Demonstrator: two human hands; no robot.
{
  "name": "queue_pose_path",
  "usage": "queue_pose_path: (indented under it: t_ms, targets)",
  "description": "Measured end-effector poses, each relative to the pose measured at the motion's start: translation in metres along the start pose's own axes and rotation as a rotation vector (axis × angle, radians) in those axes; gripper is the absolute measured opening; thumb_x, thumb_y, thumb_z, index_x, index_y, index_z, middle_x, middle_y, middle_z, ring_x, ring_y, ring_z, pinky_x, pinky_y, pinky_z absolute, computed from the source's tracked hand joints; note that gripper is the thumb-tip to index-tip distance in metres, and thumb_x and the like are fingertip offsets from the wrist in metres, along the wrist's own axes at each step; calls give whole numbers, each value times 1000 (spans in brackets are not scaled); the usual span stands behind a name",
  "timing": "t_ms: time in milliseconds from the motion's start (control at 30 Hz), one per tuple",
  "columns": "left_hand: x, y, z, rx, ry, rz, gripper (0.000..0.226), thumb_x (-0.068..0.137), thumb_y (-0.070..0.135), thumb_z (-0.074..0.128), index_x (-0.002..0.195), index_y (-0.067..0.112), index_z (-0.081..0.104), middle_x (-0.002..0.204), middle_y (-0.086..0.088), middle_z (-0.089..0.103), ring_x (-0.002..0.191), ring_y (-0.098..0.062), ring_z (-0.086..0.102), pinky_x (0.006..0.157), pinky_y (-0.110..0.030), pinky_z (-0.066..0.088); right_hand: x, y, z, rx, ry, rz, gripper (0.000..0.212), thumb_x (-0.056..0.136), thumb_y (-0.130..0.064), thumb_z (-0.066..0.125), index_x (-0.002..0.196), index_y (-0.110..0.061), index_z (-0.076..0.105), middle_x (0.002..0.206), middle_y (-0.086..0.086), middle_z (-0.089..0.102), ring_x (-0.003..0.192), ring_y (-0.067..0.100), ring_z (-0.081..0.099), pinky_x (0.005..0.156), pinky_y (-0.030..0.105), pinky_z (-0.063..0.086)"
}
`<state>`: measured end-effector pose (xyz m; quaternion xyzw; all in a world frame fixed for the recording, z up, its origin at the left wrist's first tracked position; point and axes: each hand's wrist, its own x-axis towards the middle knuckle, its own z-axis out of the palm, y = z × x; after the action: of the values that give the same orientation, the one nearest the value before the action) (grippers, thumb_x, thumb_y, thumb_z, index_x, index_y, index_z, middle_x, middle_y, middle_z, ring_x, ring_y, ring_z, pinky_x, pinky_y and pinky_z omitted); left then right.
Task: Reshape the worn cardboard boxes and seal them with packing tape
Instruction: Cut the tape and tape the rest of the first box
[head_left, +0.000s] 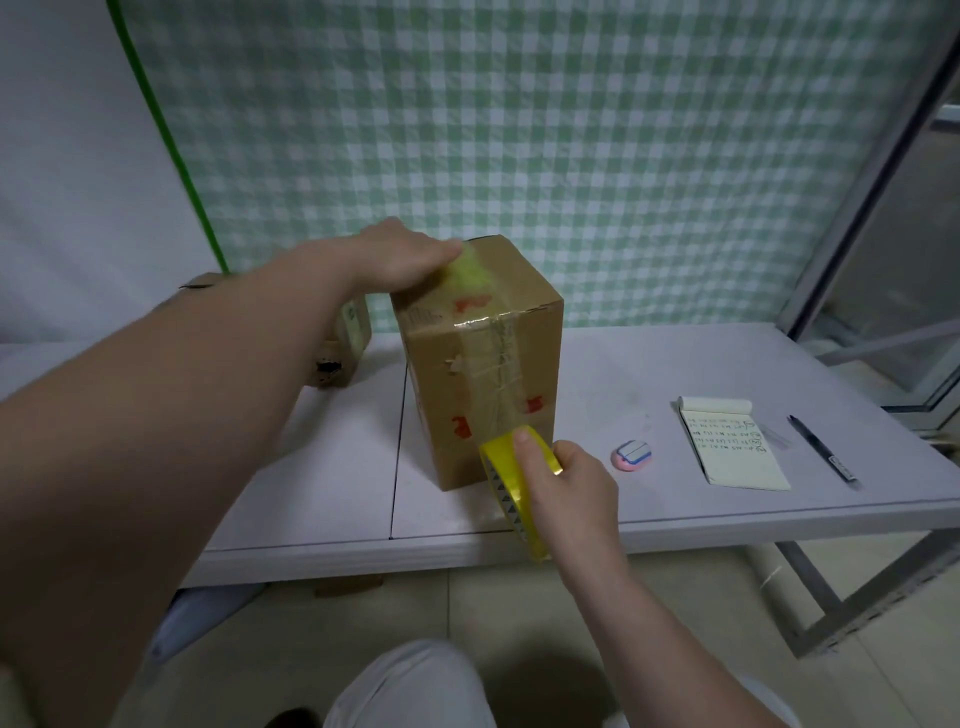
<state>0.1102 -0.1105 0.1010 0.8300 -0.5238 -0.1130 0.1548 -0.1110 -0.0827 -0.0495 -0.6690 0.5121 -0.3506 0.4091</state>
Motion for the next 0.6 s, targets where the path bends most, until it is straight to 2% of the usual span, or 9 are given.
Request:
queue_pose_path:
  t_ms: [100, 200, 333, 433, 500, 533, 600]
  targets:
    - [9, 8, 18, 274, 84, -2, 64, 95, 62, 17, 140, 26, 45, 137, -18, 30, 127, -38, 28, 107, -46, 27, 1, 1, 3, 22, -15, -12, 49, 93, -50, 49, 68, -7, 45, 63, 3, 46, 62, 18, 41, 58, 33, 34]
    - [14, 8, 25, 254, 93, 36, 73, 91, 68, 21, 141, 20, 43, 146, -10, 26, 132, -33, 21, 110, -47, 23, 6, 2, 2, 46, -25, -28, 50, 93, -50, 49, 71, -5, 47, 63, 3, 45, 62, 17, 41, 59, 33, 34]
    - [11, 5, 19, 238, -98, 51, 112, 63, 90, 23, 153, 24, 8, 160, -1, 6, 147, -26, 2, 117, -51, 8, 8, 7, 10, 74, -47, -30, 53, 94, -48, 47, 78, 2, 49, 66, 5, 46, 63, 17, 40, 59, 33, 33]
    - [4, 3, 17, 128, -187, 88, 114, 57, 88, 30, 151, 32, -2, 161, 0, -6, 147, -23, -6, 118, -52, 4, 8, 9, 19, 115, -52, -4, 54, 95, -49, 45, 88, 4, 54, 79, 17, 57, 75, 29, 52, 69, 37, 43]
    - [0, 3, 20, 99, -145, 92, 109, 61, 86, 32, 152, 34, 3, 161, -1, -3, 147, -25, -5, 118, -52, 4, 9, 11, 21, 130, -47, 26, 54, 95, -49, 44, 94, 3, 57, 89, 19, 60, 86, 32, 56, 78, 43, 47]
    - [-2, 6, 22, 114, -103, 91, 102, 66, 85, 33, 151, 34, 10, 161, -2, 4, 147, -27, -1, 116, -51, 8, 9, 11, 21, 135, -50, 41, 54, 95, -50, 44, 95, 3, 57, 91, 19, 60, 87, 32, 56, 79, 44, 48]
    - [-9, 16, 24, 269, 40, 80, 82, 78, 79, 34, 145, 31, 36, 151, -6, 34, 142, -29, 24, 107, -48, 28, 11, 10, 20, 167, -64, 57, 56, 95, -50, 45, 97, 5, 56, 91, 21, 60, 82, 31, 55, 75, 40, 46]
